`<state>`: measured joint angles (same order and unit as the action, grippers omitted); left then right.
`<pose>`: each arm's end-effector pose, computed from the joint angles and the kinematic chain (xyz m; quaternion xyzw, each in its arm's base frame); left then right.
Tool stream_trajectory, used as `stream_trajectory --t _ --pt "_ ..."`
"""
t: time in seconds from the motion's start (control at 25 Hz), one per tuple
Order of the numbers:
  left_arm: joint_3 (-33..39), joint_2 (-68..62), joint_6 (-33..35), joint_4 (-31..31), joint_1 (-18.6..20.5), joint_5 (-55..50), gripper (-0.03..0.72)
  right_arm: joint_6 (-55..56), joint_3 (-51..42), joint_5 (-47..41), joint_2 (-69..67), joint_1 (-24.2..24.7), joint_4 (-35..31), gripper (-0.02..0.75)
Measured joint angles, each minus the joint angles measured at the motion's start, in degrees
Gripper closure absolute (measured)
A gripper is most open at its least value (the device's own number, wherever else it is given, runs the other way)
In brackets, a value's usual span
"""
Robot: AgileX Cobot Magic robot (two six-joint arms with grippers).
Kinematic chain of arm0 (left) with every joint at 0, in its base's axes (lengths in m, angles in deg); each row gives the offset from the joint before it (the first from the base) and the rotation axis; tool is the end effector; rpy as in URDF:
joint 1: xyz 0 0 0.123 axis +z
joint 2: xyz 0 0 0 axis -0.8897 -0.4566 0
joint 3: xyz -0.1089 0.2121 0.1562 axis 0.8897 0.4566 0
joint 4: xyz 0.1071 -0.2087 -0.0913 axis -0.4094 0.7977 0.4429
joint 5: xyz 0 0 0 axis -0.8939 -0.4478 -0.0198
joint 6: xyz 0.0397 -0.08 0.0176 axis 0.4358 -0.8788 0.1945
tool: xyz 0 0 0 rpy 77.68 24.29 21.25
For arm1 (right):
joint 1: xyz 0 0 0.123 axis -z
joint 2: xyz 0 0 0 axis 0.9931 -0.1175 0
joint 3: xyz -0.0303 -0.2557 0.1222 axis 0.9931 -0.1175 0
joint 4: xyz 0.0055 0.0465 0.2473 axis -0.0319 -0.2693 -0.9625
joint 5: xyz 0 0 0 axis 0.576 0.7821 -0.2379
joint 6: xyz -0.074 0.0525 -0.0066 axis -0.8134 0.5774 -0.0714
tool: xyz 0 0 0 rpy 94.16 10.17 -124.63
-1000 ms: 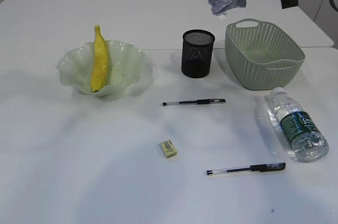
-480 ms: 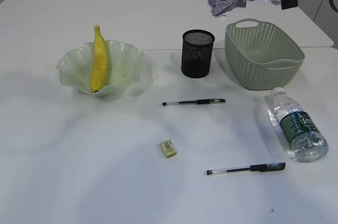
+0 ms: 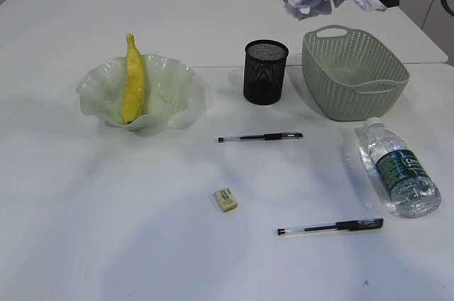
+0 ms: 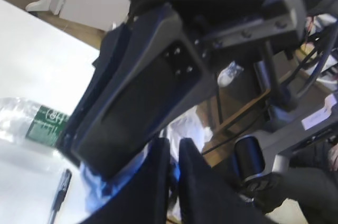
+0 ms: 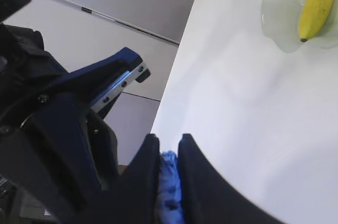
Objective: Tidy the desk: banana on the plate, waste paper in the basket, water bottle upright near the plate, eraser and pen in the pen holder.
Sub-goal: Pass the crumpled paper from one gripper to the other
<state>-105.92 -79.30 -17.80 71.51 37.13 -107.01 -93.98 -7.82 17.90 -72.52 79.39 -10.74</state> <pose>0.3182 -0.2423 0.3811 0.3910 0.7102 -0.5310 0.2465 0.3148 0.1021 0.3712 -0.0856 0.8091 0.5362 0.2247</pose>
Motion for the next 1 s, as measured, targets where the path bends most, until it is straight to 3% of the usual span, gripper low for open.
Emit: stream_trajectory --t 0.56,1.0 --pt "0.00 0.00 0.00 0.95 0.00 -0.01 0.670 -0.10 0.00 -0.25 0.00 -0.14 0.00 0.685" --pt "0.00 0.00 -0.10 0.36 0.00 -0.32 0.498 -0.30 0.00 -0.23 0.00 -0.19 -0.10 0.687"
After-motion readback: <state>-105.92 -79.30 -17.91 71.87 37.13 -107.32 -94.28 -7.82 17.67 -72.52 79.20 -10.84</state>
